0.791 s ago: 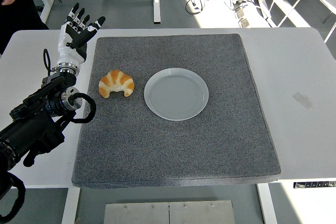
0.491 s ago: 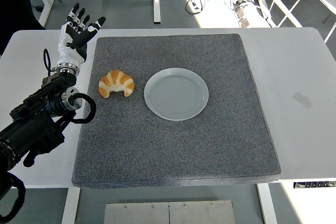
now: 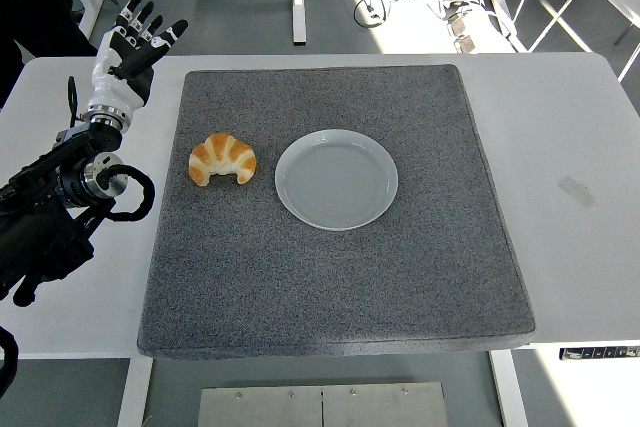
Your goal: Place the bread on the plate
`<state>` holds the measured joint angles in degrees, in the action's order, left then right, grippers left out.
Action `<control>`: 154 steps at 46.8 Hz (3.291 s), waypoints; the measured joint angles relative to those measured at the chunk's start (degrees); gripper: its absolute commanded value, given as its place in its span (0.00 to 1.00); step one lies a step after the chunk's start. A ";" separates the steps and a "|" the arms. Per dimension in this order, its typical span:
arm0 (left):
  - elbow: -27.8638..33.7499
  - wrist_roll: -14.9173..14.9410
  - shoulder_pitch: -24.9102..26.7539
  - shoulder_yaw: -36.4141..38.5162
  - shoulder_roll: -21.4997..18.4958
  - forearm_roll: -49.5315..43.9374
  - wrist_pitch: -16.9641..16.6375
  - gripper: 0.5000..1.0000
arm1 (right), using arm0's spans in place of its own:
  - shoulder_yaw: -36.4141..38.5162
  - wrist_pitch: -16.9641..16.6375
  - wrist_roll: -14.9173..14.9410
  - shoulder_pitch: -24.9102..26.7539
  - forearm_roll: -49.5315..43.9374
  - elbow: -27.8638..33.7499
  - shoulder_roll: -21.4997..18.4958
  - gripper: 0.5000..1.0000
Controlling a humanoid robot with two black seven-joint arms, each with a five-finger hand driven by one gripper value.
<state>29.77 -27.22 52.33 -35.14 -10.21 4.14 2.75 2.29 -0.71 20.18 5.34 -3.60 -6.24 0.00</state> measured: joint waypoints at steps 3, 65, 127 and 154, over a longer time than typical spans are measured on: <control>1.32 0.44 1.31 3.01 -2.11 0.00 -0.10 0.89 | 0.00 0.00 0.00 0.01 0.00 0.00 0.00 1.00; 31.98 20.39 21.87 46.11 -16.28 22.21 -26.57 0.88 | 0.00 0.00 0.00 0.02 0.00 0.00 0.00 1.00; 34.54 33.20 25.20 51.61 -15.38 34.79 -16.78 0.87 | 0.00 0.00 0.02 0.03 0.00 0.00 0.00 1.00; 38.79 33.11 26.69 56.80 -18.56 36.22 -16.98 0.81 | 0.00 0.00 -0.02 0.01 0.00 0.00 0.00 1.00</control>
<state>68.57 5.89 79.02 21.66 -28.76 40.36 -14.22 2.28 -0.70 20.16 5.35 -3.60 -6.24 0.00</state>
